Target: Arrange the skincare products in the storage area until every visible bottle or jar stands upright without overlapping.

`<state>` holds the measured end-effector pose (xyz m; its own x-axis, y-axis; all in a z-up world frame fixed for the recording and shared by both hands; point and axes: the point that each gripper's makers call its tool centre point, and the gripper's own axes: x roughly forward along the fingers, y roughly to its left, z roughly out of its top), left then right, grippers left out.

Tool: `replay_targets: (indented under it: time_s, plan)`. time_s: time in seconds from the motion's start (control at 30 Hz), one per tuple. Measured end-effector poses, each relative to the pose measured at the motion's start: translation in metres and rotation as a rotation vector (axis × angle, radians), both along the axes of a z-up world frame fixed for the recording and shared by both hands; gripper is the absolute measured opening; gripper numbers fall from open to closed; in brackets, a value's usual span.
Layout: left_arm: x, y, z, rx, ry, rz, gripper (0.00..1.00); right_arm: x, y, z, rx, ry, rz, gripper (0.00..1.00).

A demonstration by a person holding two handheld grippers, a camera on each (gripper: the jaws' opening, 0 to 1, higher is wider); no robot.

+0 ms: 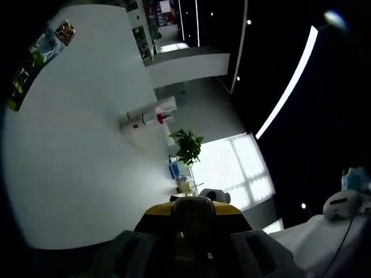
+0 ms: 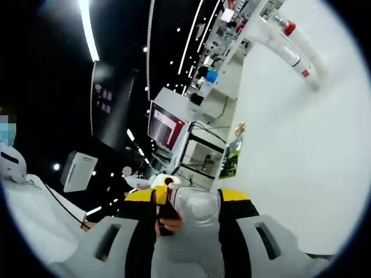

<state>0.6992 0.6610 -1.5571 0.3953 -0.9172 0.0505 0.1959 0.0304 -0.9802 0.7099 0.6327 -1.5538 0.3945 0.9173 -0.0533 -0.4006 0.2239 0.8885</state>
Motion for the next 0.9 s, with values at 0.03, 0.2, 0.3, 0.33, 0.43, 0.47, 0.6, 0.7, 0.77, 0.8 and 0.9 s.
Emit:
replay_targets:
  time_s: [0.03, 0.2, 0.3, 0.33, 0.43, 0.47, 0.6, 0.7, 0.77, 0.8, 0.9]
  plan:
    - [0.000, 0.000, 0.001, -0.003, -0.001, -0.001, 0.22, 0.000, 0.001, 0.000, 0.003, 0.005, 0.002, 0.39]
    - [-0.002, -0.003, 0.003, -0.015, -0.007, -0.014, 0.22, -0.001, 0.004, 0.003, 0.045, 0.034, 0.012, 0.35]
    - [-0.005, -0.005, 0.006, -0.037, -0.007, -0.034, 0.22, -0.005, 0.004, 0.003, 0.065, 0.050, 0.029, 0.23]
    - [-0.005, -0.005, 0.006, -0.034, -0.012, -0.028, 0.22, -0.005, 0.004, 0.004, 0.080, 0.061, 0.026, 0.22]
    - [-0.005, -0.004, 0.006, -0.038, -0.009, -0.033, 0.23, -0.005, 0.004, 0.005, 0.078, 0.061, 0.032, 0.21]
    - [-0.005, -0.005, 0.005, -0.037, -0.004, -0.036, 0.23, -0.005, 0.004, 0.005, 0.077, 0.060, 0.033, 0.21]
    - [-0.007, -0.008, 0.001, -0.031, 0.015, -0.053, 0.23, -0.004, 0.000, 0.002, 0.073, 0.069, 0.037, 0.21]
    - [-0.010, -0.010, 0.000, -0.030, 0.014, -0.068, 0.23, -0.005, -0.001, 0.003, 0.065, 0.078, 0.071, 0.21]
    - [-0.012, -0.013, -0.001, -0.022, 0.011, -0.083, 0.24, -0.008, -0.003, 0.004, 0.026, 0.055, 0.120, 0.20]
    - [-0.015, -0.016, -0.004, 0.010, -0.007, -0.098, 0.25, -0.008, -0.004, 0.004, -0.011, 0.037, 0.143, 0.20]
    - [-0.019, -0.021, -0.007, 0.076, -0.078, -0.112, 0.29, -0.010, -0.006, 0.004, -0.047, 0.025, 0.193, 0.20]
